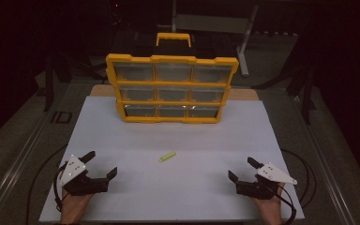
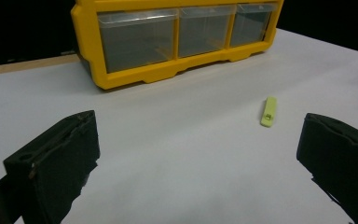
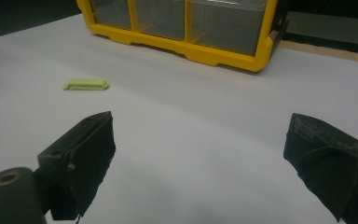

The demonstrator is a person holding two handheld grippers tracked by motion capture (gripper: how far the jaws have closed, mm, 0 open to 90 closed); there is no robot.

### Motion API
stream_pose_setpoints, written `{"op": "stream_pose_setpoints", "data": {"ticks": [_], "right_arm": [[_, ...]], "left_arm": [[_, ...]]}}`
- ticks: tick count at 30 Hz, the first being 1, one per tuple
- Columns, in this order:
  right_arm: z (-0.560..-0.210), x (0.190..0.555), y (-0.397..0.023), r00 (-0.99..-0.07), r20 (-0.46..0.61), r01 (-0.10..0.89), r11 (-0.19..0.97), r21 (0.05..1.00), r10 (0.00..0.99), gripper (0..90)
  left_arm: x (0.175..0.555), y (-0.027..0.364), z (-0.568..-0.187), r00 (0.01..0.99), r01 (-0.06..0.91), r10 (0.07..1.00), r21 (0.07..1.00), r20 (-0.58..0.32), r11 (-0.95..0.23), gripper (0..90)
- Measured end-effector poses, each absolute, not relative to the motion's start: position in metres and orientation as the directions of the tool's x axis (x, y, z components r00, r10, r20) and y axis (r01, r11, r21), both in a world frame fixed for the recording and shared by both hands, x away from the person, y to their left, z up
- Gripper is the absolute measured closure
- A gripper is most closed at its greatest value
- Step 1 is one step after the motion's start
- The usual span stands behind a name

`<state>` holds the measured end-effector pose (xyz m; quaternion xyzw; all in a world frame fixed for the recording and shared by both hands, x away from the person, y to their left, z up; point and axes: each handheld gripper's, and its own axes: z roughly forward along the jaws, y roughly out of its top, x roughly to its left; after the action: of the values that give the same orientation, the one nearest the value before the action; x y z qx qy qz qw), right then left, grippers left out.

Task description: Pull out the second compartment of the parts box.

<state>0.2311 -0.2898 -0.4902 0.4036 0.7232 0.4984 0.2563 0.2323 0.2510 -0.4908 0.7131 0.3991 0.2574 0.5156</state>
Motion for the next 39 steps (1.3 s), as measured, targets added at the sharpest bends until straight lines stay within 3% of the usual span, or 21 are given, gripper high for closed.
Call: {"op": "stream_pose_setpoints", "data": {"ticks": [28, 39], "right_arm": [[-0.489, 0.233, -0.284, -0.54, 0.042, 0.346, 0.177, 0.922, 0.84, 8.7], [-0.47, 0.239, -0.268, -0.54, 0.035, 0.347, 0.184, 0.92, 0.841, 8.6]], "left_arm": [[0.232, 0.249, -0.492, 0.536, 0.307, 0.844, 0.937, -0.025, -0.167, 0.3], [0.231, 0.25, -0.493, 0.53, 0.308, 0.847, 0.938, -0.033, -0.156, 0.3]]}}
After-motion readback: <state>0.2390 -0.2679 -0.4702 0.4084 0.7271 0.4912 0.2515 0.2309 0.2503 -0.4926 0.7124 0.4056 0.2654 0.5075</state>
